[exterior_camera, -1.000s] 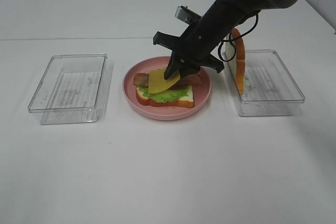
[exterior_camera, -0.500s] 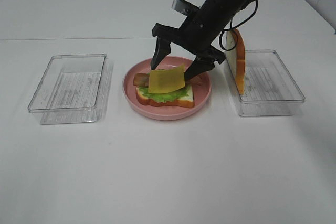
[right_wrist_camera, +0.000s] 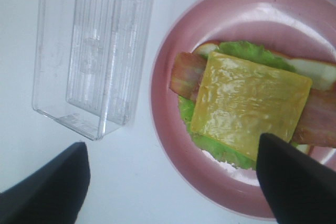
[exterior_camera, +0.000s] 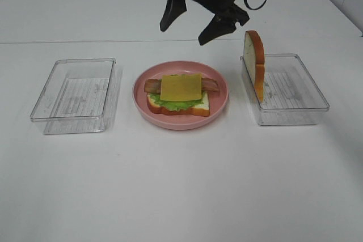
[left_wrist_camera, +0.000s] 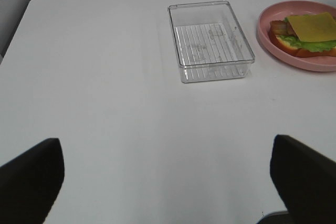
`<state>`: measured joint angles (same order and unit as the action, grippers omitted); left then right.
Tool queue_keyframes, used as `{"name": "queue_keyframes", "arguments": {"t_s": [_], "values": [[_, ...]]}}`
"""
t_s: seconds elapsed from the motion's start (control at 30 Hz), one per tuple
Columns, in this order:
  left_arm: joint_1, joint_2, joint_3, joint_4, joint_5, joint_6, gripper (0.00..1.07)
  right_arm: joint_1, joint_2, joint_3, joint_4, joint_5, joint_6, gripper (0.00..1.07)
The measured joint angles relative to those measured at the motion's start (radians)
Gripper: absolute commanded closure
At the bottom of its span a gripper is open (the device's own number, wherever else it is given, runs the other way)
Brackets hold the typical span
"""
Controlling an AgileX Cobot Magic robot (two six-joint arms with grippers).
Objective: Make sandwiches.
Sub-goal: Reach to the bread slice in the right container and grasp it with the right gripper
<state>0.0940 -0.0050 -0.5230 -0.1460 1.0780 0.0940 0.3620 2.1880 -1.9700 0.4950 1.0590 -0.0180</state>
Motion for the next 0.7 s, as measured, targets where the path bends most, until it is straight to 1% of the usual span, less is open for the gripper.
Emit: {"name": "queue_keyframes", "arguments": {"t_s": [0.1,0.13,0.17,0.27,0.3,0.33,0.37,0.43,0.47,0.53,0.67,0.7], "values": [[0.000,0.000,0.000,0.000,0.000,0.000,0.07,0.000,-0.008,-0.019,-0.006,0.009,0.000,0.24],[0.000,0.000,0.000,0.000,0.000,0.000,0.07,0.000,-0.021,-0.053,-0.030,0.031,0.000,0.24],[0.000,0.000,0.000,0.000,0.000,0.000,0.07,0.000,-0.033,-0.088,-0.081,0.054,0.010,0.24],[0.000,0.000,0.000,0.000,0.000,0.000,0.07,0.000,-0.036,-0.108,-0.110,0.066,0.027,0.24],[0.000,0.000,0.000,0.000,0.000,0.000,0.07,0.000,-0.042,-0.142,-0.198,0.096,0.067,0.24],[0.000,0.000,0.000,0.000,0.000,0.000,0.07,0.000,-0.043,-0.152,-0.237,0.107,0.086,0.24],[0.000,0.000,0.000,0.000,0.000,0.000,0.07,0.000,-0.043,-0.152,-0.237,0.107,0.086,0.24],[0.000,0.000,0.000,0.000,0.000,0.000,0.07,-0.001,-0.044,-0.169,-0.407,0.135,0.141,0.24],[0.000,0.000,0.000,0.000,0.000,0.000,0.07,-0.001,-0.044,-0.169,-0.407,0.135,0.141,0.24],[0.000,0.000,0.000,0.000,0.000,0.000,0.07,-0.012,-0.043,-0.170,-0.475,0.154,0.155,0.24],[0.000,0.000,0.000,0.000,0.000,0.000,0.07,-0.032,-0.043,-0.170,-0.506,0.156,0.157,0.24],[0.000,0.000,0.000,0.000,0.000,0.000,0.07,-0.052,-0.043,-0.170,-0.508,0.156,0.158,0.24]]}}
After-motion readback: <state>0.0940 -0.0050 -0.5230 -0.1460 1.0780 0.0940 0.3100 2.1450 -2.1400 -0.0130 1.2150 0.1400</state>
